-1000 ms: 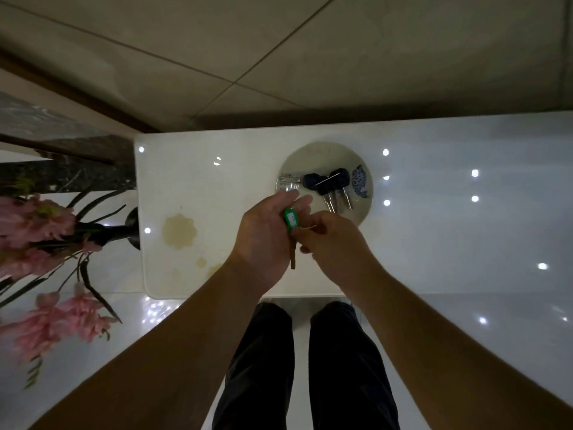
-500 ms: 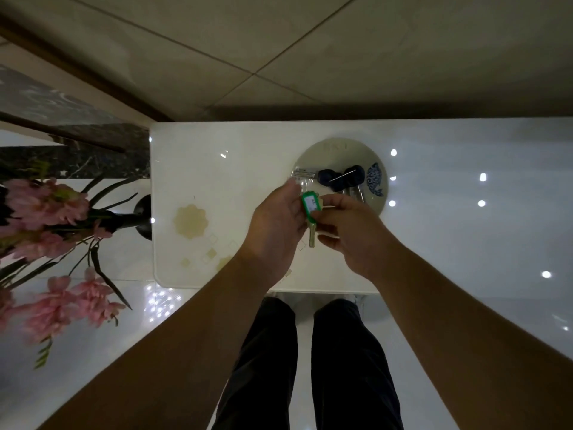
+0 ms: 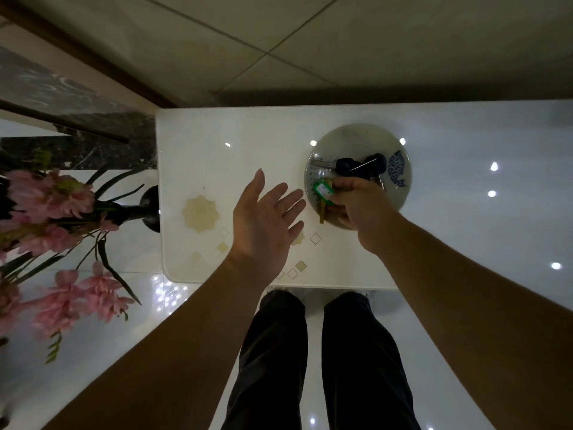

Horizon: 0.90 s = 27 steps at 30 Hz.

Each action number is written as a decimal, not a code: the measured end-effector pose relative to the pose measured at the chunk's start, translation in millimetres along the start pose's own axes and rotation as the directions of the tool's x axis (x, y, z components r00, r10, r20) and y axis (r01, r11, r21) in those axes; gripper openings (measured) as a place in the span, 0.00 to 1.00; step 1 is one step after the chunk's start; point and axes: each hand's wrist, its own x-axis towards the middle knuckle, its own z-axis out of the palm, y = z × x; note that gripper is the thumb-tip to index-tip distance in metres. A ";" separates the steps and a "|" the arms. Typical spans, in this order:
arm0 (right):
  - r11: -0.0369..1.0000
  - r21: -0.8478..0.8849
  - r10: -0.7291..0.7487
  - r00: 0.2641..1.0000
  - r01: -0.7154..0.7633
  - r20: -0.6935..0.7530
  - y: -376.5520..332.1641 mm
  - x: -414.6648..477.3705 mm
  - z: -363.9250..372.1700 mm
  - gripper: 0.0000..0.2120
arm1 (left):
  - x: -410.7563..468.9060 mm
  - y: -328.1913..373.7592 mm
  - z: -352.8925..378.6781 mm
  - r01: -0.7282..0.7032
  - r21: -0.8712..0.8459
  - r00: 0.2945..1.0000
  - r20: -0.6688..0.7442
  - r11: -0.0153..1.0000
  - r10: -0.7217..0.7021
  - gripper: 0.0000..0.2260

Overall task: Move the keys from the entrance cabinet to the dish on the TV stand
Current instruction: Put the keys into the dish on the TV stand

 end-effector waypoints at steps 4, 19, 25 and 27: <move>0.996 -0.048 -0.077 0.997 0.075 -0.029 2.8 -1.2 -1.0 0.13 | 0.4 2.0 -3.1 0.005 0.008 1.000 0.021 1.000 -0.005 0.33; 0.849 -0.413 -0.371 0.928 0.331 -0.019 25.3 -38.0 -2.4 0.09 | -6.9 2.3 -2.9 0.023 0.091 0.998 0.062 0.996 -0.029 0.33; 0.964 -0.085 -0.262 0.952 0.251 -0.161 26.9 -60.3 -5.6 0.11 | -22.7 5.9 -3.2 0.037 0.141 0.994 0.096 0.989 -0.051 0.35; 0.972 0.040 -0.224 0.960 0.234 -0.167 27.3 -73.8 -5.3 0.08 | -33.3 7.8 -1.8 0.040 0.160 0.994 0.089 0.986 -0.055 0.35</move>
